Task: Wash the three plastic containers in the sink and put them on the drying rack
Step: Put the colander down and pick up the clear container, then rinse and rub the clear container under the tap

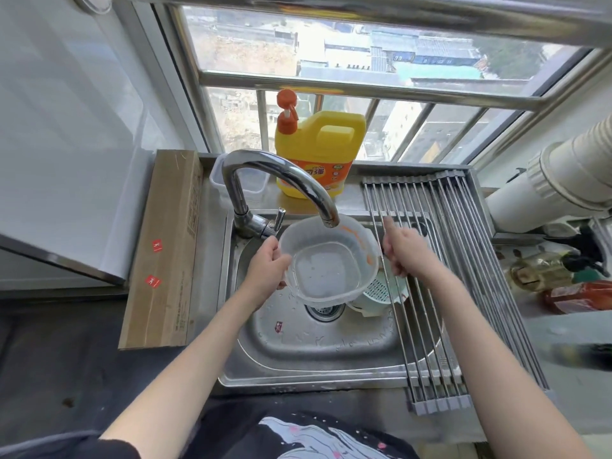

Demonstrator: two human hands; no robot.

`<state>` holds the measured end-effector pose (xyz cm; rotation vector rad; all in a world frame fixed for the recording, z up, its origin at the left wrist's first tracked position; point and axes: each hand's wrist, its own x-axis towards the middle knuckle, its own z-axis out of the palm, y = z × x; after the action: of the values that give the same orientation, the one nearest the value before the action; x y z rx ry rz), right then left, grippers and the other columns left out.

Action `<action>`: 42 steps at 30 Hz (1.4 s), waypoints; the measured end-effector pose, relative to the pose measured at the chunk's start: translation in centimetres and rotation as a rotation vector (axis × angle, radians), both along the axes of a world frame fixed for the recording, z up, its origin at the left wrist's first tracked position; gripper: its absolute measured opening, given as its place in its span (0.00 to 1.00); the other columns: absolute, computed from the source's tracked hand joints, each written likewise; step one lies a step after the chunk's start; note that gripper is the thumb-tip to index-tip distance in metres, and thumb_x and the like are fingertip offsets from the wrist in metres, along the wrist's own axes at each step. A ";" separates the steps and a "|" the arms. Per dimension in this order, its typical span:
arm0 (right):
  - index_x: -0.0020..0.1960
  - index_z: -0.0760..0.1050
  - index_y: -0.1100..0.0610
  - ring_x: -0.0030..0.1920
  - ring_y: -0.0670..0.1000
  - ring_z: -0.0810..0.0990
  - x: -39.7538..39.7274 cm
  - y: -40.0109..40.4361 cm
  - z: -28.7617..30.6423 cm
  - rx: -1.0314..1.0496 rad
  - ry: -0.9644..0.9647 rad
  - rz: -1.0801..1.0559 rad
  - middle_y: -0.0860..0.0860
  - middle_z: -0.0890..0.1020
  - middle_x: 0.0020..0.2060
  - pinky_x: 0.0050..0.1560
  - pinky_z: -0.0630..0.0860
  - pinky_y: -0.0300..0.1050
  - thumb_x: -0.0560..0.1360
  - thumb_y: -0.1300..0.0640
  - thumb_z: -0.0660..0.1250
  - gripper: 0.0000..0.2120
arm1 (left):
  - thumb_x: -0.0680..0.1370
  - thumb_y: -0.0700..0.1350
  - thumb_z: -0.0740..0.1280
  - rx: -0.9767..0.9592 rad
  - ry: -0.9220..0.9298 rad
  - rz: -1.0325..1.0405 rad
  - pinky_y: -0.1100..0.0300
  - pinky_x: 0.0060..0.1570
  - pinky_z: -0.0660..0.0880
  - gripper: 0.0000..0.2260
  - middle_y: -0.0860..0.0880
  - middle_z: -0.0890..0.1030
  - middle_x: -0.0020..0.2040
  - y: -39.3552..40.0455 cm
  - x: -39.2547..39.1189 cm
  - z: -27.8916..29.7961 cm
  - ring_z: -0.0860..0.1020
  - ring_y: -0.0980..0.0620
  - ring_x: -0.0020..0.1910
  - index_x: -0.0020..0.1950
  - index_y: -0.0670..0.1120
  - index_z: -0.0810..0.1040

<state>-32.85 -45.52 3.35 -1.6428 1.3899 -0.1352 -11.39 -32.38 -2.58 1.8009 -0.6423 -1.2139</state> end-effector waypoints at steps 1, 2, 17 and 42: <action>0.34 0.68 0.57 0.18 0.44 0.71 0.3 -1.1 0.6 -0.067 0.022 -0.012 0.49 0.72 0.25 0.21 0.68 0.35 0.80 0.39 0.50 0.26 | 0.73 0.35 0.59 -0.008 0.010 -0.011 0.64 0.22 0.61 0.08 0.45 0.62 0.36 -0.4 0.2 0.4 0.62 0.52 0.30 0.41 0.47 0.63; 0.35 0.68 0.57 0.18 0.43 0.70 0.8 -2.3 1.5 -0.124 0.031 -0.016 0.49 0.72 0.26 0.21 0.67 0.34 0.81 0.40 0.50 0.25 | 0.73 0.36 0.60 -0.008 0.023 -0.024 0.63 0.23 0.61 0.07 0.45 0.62 0.36 -0.7 0.4 0.9 0.62 0.51 0.31 0.42 0.47 0.65; 0.50 0.72 0.59 0.35 0.45 0.72 18.3 -11.8 11.7 -0.708 -0.123 0.366 0.47 0.76 0.37 0.34 0.66 0.37 0.81 0.48 0.55 0.15 | 0.77 0.40 0.62 -0.060 0.089 -0.021 0.67 0.18 0.59 0.02 0.49 0.62 0.31 -6.7 2.0 7.6 0.64 0.59 0.17 0.47 0.43 0.69; 0.53 0.77 0.50 0.51 0.51 0.77 25.3 -11.7 9.3 -0.580 0.353 0.770 0.46 0.78 0.44 0.53 0.68 0.50 0.79 0.36 0.38 0.32 | 0.78 0.31 0.50 -0.071 0.159 0.121 0.68 0.19 0.58 0.14 0.48 0.65 0.32 -8.0 3.9 9.2 0.60 0.53 0.26 0.36 0.46 0.64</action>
<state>-7.60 -57.19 12.65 -2.6850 0.8958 0.2352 -7.50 -40.41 6.59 1.6411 -0.4729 -1.2220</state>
